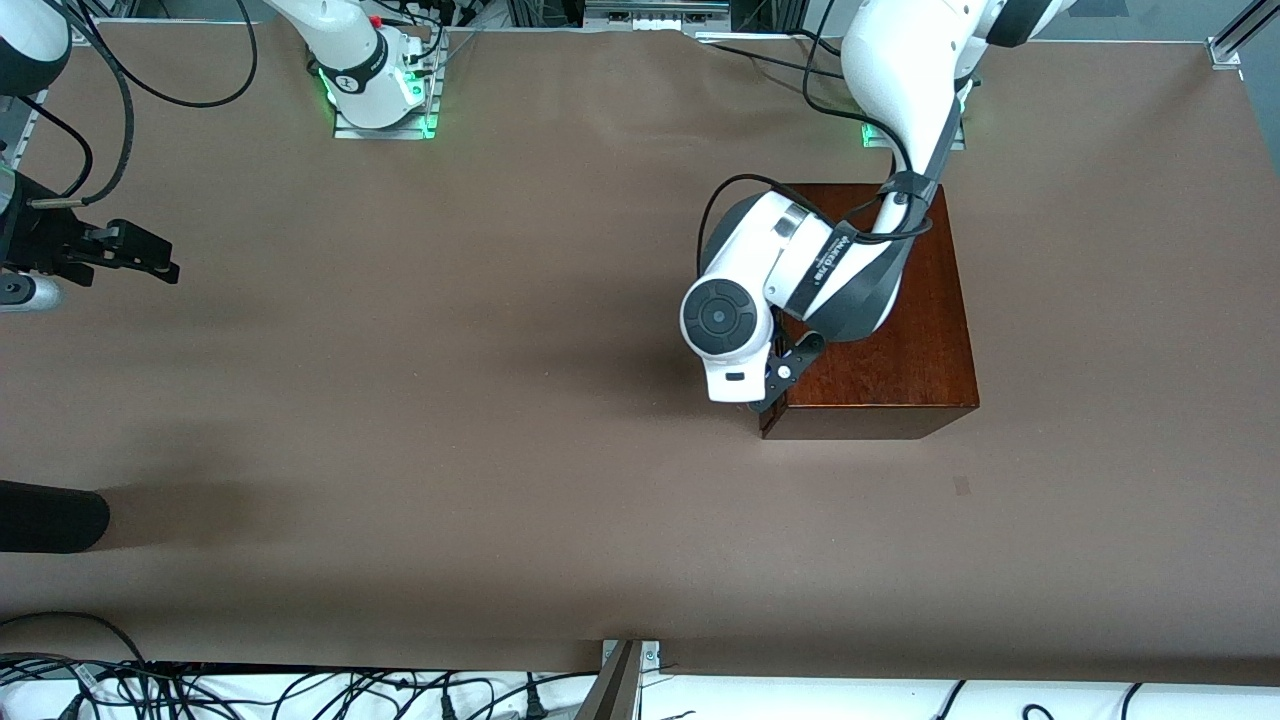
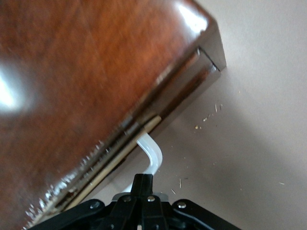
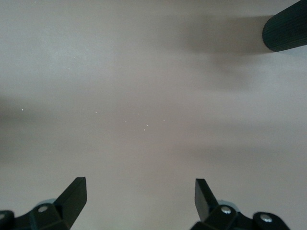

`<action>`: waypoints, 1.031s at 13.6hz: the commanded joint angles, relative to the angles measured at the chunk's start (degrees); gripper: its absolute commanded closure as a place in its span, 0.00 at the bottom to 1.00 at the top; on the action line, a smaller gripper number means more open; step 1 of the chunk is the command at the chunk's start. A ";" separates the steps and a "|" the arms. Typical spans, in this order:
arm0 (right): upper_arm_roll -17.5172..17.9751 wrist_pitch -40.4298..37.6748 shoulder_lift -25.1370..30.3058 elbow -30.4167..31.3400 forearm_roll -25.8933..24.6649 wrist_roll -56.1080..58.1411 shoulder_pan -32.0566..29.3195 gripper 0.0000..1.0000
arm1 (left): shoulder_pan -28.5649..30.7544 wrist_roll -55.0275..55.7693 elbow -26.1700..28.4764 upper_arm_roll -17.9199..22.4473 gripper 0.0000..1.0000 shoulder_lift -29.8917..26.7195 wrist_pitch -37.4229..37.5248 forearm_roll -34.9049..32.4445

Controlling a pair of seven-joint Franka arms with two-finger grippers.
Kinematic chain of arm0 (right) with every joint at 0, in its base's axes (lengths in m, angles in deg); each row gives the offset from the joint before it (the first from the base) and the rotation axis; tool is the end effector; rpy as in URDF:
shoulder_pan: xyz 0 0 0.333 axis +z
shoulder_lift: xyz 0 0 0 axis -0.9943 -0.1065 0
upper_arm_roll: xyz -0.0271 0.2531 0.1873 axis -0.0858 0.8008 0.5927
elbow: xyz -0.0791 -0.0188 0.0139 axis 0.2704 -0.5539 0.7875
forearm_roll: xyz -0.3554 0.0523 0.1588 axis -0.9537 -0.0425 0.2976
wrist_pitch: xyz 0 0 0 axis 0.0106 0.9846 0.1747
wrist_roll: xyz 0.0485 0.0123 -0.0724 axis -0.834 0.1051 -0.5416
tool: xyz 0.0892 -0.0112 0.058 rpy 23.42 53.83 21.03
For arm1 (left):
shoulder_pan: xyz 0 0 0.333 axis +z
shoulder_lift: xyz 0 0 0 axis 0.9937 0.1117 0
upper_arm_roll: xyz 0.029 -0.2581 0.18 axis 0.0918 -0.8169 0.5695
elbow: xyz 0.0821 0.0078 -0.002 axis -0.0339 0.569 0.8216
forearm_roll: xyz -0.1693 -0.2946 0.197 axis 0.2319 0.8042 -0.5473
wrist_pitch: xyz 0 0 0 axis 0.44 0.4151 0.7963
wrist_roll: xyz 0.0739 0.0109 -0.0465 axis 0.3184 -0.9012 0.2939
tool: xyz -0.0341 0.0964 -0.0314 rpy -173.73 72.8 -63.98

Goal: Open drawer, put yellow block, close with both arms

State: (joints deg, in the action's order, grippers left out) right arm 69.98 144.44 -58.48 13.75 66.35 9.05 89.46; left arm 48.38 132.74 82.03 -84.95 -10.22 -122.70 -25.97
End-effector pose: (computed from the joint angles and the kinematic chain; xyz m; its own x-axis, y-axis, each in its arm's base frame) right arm 0.5824 -0.0203 0.5757 0.9984 0.0437 -0.0372 0.0439 -0.9990 0.0043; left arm 0.5980 -0.3925 0.3237 0.6783 0.7303 -0.0812 0.6648 -0.6570 -0.3554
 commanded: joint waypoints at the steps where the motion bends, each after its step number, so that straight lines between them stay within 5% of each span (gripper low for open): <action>1: 0.17 -0.40 0.17 -0.71 -0.50 -0.80 -0.04 0.00 | 0.23 -1.36 1.09 -0.52 0.84 -3.05 0.13 -0.28; 2: 0.17 -0.40 0.17 -0.71 -0.41 -0.71 -0.04 0.00 | 0.23 -1.53 0.04 -1.39 0.16 -4.54 0.04 -0.11; 3: 0.17 -0.40 0.17 -0.71 -0.41 -0.71 -0.04 0.00 | 0.32 -2.75 -0.32 -2.71 0.00 -5.60 -0.05 -0.19; 6: 0.17 -0.40 0.17 -0.71 -0.50 -0.71 -0.04 0.00 | 3.29 -10.12 0.81 -3.95 0.00 -11.12 -0.14 2.69; 14: 0.17 -0.40 0.09 -0.71 -0.41 -0.80 -0.04 0.00 | 12.18 -42.98 16.18 -2.46 0.00 -31.33 -1.02 4.47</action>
State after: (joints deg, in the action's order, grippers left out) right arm 69.98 144.44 -58.48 13.59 66.35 9.02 89.46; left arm 59.20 97.27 89.69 -87.93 -33.98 -122.57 -22.36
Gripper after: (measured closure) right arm 0.000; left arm 0.000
